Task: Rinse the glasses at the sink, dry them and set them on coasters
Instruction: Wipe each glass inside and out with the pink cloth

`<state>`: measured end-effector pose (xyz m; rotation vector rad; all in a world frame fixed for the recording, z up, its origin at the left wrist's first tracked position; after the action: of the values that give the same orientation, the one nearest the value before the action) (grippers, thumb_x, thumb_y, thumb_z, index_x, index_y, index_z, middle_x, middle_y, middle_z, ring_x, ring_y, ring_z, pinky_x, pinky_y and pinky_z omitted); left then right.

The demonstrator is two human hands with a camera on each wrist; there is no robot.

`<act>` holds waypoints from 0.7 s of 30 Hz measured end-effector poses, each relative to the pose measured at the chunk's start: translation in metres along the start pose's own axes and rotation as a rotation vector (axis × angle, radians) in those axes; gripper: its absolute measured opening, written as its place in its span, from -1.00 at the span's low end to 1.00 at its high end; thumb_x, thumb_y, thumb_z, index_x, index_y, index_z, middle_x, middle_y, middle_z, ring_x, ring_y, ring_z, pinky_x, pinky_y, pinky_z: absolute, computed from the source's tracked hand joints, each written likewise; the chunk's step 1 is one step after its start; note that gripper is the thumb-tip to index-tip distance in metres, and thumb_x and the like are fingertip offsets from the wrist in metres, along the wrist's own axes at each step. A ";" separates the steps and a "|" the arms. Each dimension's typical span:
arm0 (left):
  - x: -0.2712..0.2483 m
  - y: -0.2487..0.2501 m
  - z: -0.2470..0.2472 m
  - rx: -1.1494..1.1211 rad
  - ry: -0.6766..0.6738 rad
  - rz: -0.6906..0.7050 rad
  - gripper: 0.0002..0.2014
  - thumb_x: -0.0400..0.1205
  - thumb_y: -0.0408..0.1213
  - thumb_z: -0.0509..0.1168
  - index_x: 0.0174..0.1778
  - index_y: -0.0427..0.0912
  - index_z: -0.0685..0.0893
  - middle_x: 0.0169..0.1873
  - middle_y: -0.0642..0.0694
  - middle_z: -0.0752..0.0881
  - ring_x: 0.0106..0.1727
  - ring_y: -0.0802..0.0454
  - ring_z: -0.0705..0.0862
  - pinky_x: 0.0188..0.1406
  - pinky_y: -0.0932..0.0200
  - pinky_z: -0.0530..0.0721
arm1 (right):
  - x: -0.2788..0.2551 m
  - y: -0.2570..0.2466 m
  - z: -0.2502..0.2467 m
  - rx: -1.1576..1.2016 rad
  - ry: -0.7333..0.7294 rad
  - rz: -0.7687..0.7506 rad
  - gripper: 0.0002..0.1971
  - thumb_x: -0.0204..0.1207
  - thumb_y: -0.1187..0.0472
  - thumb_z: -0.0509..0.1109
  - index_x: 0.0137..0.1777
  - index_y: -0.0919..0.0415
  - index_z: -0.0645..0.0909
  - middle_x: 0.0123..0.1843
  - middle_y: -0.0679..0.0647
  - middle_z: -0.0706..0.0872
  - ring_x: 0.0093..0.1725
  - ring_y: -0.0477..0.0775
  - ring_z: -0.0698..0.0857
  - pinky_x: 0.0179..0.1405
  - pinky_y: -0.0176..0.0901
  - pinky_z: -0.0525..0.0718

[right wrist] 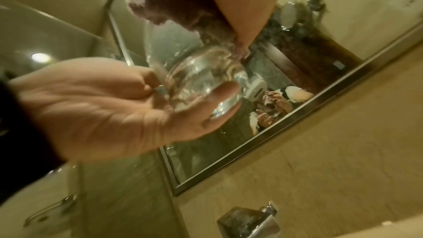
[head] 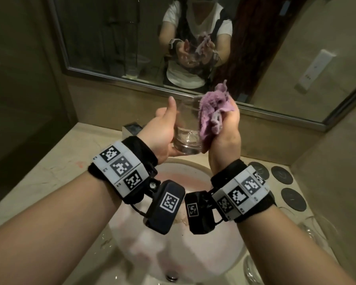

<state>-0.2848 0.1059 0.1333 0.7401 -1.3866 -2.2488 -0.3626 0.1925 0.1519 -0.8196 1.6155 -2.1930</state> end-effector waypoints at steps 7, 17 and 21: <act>0.004 0.002 0.004 -0.041 -0.178 0.136 0.14 -0.17 0.26 0.59 0.33 0.02 0.26 0.14 -0.25 0.61 -0.05 -0.15 0.80 -0.17 -0.25 0.75 | 0.003 0.002 0.001 -0.042 -0.075 -0.042 -0.61 0.69 0.08 -0.02 0.33 0.30 0.44 0.04 0.05 0.72 0.00 -0.26 0.71 0.00 -0.35 0.67; 0.011 0.010 0.011 0.607 -0.008 0.149 -0.05 0.35 0.56 -0.10 0.47 -0.08 0.38 0.05 -0.11 0.63 0.07 -0.04 0.67 0.06 -0.07 0.71 | 0.012 0.008 -0.013 -0.086 0.098 0.058 -0.40 0.50 -0.05 0.02 0.43 0.28 0.43 0.10 0.05 0.68 0.18 -0.04 0.63 0.19 -0.11 0.62; 0.009 0.011 0.021 0.356 0.049 0.153 -0.44 0.65 0.24 -0.11 0.53 0.06 0.21 0.08 -0.14 0.63 0.12 -0.13 0.67 -0.06 -0.19 0.76 | 0.010 -0.003 -0.012 -0.263 0.067 -0.151 -0.43 0.54 0.02 0.00 0.54 0.21 0.29 0.43 0.14 0.54 0.42 0.01 0.52 0.43 0.09 0.49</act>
<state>-0.3043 0.1099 0.1490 0.7639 -1.7794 -1.8781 -0.3776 0.1967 0.1550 -0.9781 1.9649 -2.1555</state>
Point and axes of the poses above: each hand's wrist, its own x-axis towards the middle knuckle, its own z-axis out of the palm, y = z × x, the point moved 5 cm from there along x, towards the middle knuckle
